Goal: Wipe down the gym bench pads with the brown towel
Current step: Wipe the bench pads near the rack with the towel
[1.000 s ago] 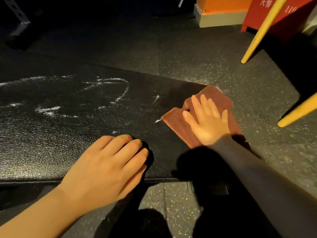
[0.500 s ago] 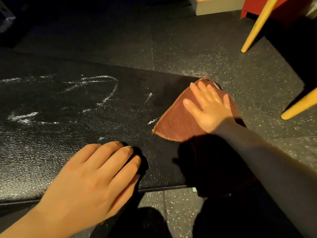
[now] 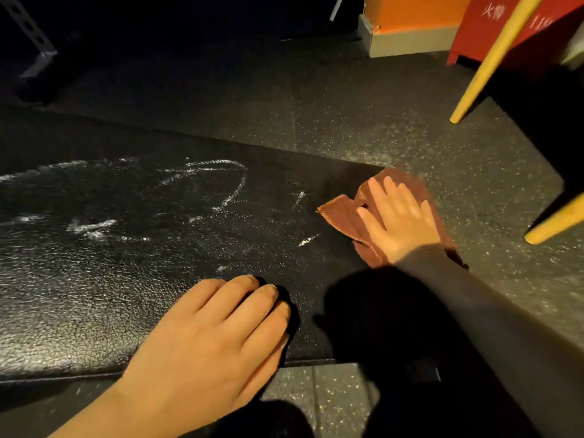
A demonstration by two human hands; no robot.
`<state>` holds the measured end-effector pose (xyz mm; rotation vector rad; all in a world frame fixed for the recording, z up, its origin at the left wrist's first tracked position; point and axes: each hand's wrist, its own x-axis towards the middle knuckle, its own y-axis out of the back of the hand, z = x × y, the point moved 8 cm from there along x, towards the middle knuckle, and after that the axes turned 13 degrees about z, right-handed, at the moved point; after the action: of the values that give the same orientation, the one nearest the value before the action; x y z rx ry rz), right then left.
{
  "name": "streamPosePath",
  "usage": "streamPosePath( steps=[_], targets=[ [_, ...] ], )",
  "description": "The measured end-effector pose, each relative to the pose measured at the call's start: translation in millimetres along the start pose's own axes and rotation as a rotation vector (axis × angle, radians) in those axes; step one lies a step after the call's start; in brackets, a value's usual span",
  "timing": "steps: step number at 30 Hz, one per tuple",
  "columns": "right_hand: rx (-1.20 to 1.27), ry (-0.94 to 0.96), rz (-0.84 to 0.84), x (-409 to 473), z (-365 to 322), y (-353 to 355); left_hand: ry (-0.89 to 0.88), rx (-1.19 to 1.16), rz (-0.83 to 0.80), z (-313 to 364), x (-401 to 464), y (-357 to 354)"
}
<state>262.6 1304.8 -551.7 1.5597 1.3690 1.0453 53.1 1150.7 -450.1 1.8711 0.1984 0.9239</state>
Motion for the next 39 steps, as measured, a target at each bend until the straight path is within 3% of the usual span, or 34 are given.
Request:
streamPosePath(
  steps=[4,10,17,24,26,29,31,34,39],
  targets=[
    [0.096,0.194,0.145,-60.8,-31.6,12.3,0.030,-0.076,0.051,-7.6,-1.1,11.7],
    [0.115,0.762,-0.006,-130.9,-102.0,16.9,-0.009,-0.023,0.063,-16.7,-40.8,36.1],
    [0.113,0.920,0.016,-158.1,-162.0,13.6,0.200,-0.002,0.209,-40.0,-65.1,70.8],
    [0.293,0.898,-0.008,-160.2,-194.9,15.3,0.248,-0.014,0.225,-27.5,-66.7,69.0],
    [0.358,0.858,-0.048,-151.9,-181.9,20.7,0.238,-0.024,0.203,-21.5,-63.7,65.1],
    [0.328,0.673,0.096,-122.0,-124.6,35.1,0.214,-0.035,0.169,-13.1,-47.1,57.9],
    [0.252,0.541,0.111,-106.5,-73.8,38.2,0.187,-0.050,0.093,-4.5,-27.6,40.1],
    [0.144,0.506,0.056,-106.9,-29.9,29.1,0.193,-0.046,-0.078,5.7,-3.8,-1.8],
    [0.030,0.560,-0.013,-126.3,-45.8,24.5,0.165,0.057,-0.261,4.2,-4.5,-32.7]
  ],
)
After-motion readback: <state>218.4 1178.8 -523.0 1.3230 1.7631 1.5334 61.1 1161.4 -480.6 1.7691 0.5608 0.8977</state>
